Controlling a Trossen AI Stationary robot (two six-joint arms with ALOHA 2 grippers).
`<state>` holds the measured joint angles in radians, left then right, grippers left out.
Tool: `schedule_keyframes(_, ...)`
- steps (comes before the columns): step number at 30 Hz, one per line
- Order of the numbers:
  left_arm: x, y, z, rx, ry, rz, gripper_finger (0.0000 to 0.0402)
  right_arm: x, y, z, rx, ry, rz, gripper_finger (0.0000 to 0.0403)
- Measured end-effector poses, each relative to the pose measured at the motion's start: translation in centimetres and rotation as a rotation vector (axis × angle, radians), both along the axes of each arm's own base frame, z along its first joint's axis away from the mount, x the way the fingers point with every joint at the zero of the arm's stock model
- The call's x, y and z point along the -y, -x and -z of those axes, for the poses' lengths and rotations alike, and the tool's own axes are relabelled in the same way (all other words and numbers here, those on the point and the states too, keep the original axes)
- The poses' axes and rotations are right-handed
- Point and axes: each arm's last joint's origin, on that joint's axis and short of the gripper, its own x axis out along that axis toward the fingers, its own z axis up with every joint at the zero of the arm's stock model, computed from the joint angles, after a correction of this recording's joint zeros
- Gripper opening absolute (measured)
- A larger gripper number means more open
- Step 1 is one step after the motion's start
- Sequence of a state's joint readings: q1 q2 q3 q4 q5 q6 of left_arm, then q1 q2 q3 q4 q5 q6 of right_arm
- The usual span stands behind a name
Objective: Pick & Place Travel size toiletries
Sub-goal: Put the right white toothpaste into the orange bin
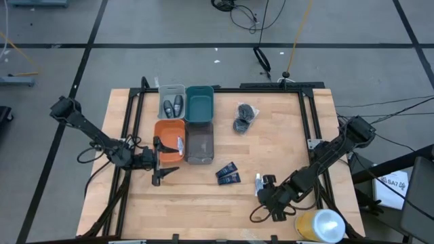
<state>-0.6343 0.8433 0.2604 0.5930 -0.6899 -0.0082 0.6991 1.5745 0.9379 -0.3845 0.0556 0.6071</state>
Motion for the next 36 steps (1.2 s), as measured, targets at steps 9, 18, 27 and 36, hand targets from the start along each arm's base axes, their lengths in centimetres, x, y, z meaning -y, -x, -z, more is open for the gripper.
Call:
schedule_keyframes(9, 0.0, 0.0, 0.1, -0.007, -0.005, 0.0, 0.0306, 1.8, 1.8, 1.9, -0.227, 0.047, 0.139, 0.021)
schedule_keyframes(18, 0.0, 0.0, 0.1, -0.006, -0.004, 0.0, 0.0306, 4.1, 2.4, 2.3, -0.322, 0.23, 0.225, 0.021)
schedule_keyframes(27, 0.0, 0.0, 0.1, -0.006, -0.004, 0.0, 0.0306, 4.4, 1.6, 2.2, -0.281, 0.21, 0.191, 0.021)
schedule_keyframes(36, 0.0, 0.0, 0.2, -0.016, 0.004, 0.0, 0.0306, 4.9, 0.6, 2.6, -0.201, 0.174, 0.148, 0.021)
